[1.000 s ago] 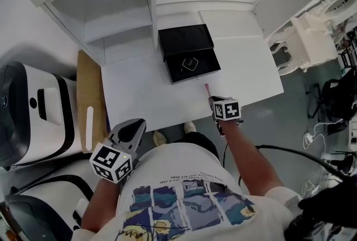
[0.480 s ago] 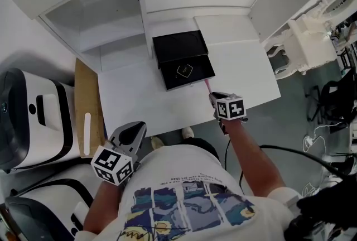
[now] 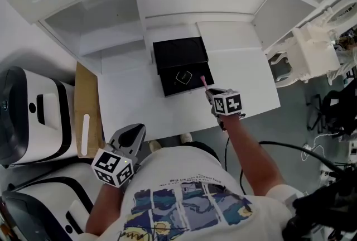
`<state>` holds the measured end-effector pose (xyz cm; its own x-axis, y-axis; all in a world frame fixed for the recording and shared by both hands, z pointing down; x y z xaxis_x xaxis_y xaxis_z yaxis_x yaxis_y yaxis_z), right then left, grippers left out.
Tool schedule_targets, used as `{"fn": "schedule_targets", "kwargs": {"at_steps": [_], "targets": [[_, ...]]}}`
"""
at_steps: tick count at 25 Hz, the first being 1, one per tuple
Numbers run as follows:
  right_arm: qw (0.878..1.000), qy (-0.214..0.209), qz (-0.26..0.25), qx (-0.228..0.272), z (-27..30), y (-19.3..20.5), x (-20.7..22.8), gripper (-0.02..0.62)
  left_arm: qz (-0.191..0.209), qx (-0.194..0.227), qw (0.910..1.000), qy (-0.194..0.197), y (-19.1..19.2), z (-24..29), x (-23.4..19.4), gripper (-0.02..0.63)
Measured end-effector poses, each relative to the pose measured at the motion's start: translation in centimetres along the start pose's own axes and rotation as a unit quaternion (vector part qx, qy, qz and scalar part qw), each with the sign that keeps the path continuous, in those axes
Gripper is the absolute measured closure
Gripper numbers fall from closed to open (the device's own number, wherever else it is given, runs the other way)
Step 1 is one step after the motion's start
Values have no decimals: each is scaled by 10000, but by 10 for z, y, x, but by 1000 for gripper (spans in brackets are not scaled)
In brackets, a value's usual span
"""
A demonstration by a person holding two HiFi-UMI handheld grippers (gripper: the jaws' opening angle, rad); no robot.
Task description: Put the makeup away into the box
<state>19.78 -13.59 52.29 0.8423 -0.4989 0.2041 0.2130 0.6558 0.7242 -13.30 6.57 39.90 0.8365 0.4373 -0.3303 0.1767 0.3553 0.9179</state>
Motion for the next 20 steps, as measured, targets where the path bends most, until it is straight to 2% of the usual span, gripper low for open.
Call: {"fn": "schedule_targets", "kwargs": {"at_steps": [11, 20], "targets": [[9989, -330, -180, -290, 32, -23, 6, 534, -113, 103, 9992, -370, -1, 3, 0, 592], [9968, -414, -365, -579, 52, -28, 12, 534, -149, 164, 9986, -483, -2, 7, 2, 592]]}}
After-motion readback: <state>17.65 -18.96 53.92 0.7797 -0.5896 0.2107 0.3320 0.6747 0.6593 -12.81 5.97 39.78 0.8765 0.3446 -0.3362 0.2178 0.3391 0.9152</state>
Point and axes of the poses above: the fingertips, and each gripper's own axes: z forward along the fingers, x to its right, y out of its underside, the point moved 10 cm from there along -z, backward along the fingers, and after that the axes turned 13 degrees about x, right-handed, at the moved point
